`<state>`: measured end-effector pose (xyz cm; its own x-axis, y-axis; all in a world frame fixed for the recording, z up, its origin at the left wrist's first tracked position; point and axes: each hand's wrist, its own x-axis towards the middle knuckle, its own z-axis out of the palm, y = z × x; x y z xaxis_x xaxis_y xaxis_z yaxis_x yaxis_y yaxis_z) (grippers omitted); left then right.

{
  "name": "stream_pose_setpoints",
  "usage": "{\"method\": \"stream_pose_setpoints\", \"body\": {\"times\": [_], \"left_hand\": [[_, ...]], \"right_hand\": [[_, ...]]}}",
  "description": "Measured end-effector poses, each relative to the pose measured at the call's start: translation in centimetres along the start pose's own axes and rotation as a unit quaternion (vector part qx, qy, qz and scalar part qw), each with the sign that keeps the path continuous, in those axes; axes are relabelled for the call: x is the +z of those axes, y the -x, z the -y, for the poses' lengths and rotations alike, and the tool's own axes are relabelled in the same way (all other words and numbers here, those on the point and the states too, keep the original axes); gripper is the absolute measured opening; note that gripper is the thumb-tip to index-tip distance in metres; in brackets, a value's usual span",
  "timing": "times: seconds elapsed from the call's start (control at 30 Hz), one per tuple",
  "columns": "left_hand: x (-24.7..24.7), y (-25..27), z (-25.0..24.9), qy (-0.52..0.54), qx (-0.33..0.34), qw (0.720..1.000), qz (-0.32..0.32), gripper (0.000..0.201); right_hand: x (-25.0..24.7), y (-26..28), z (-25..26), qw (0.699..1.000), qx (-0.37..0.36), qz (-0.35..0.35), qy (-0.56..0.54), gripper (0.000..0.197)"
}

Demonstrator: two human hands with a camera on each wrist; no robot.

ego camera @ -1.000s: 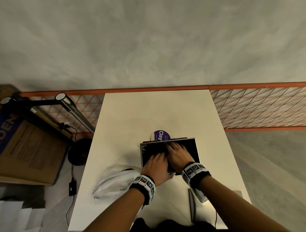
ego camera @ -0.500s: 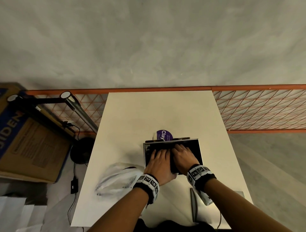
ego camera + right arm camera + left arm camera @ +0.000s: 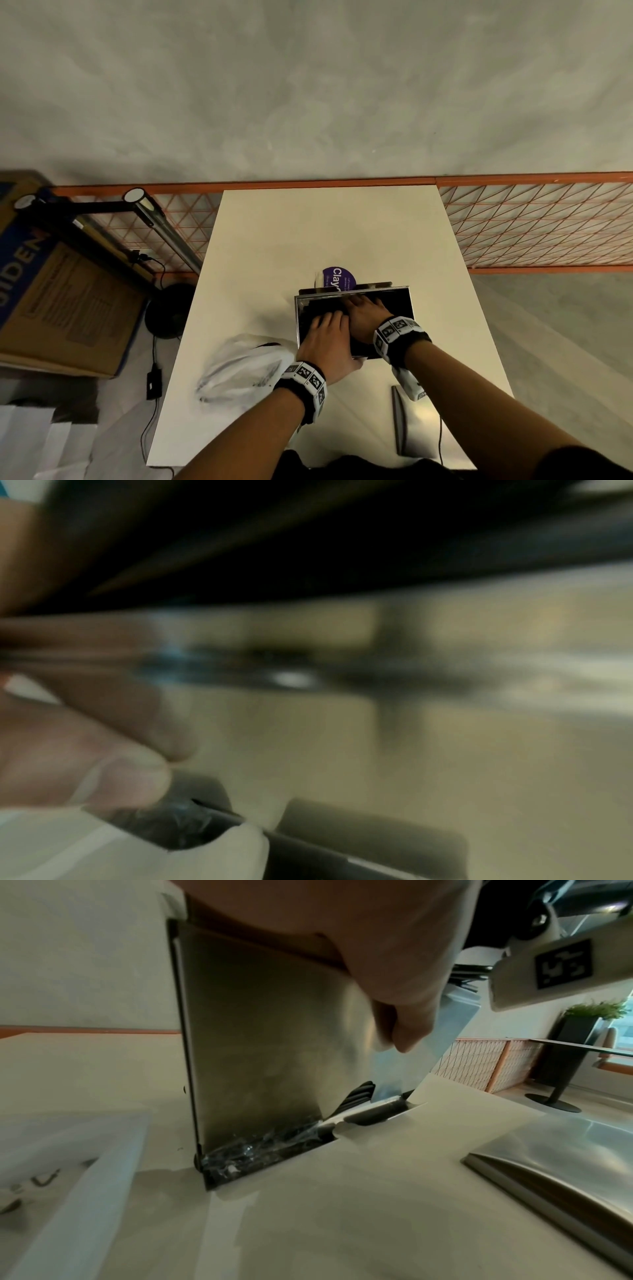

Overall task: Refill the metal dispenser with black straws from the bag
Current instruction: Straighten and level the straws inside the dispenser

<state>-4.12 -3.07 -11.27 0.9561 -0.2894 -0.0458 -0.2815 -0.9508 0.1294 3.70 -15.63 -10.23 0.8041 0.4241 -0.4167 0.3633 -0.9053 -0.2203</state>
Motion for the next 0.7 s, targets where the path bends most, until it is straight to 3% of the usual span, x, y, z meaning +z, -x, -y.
{"method": "stream_pose_setpoints", "body": {"times": [0.47,0.7], "left_hand": [[-0.5,-0.3,0.1,0.030,0.007,0.999,0.017,0.077],[-0.6,-0.5,0.2,0.019,0.014,0.999,-0.025,0.079]], "right_hand": [[-0.6,-0.9,-0.6,0.998,0.027,0.039,-0.031,0.057],[-1.5,0.0,-0.3,1.000,0.006,0.010,-0.007,0.050]]}}
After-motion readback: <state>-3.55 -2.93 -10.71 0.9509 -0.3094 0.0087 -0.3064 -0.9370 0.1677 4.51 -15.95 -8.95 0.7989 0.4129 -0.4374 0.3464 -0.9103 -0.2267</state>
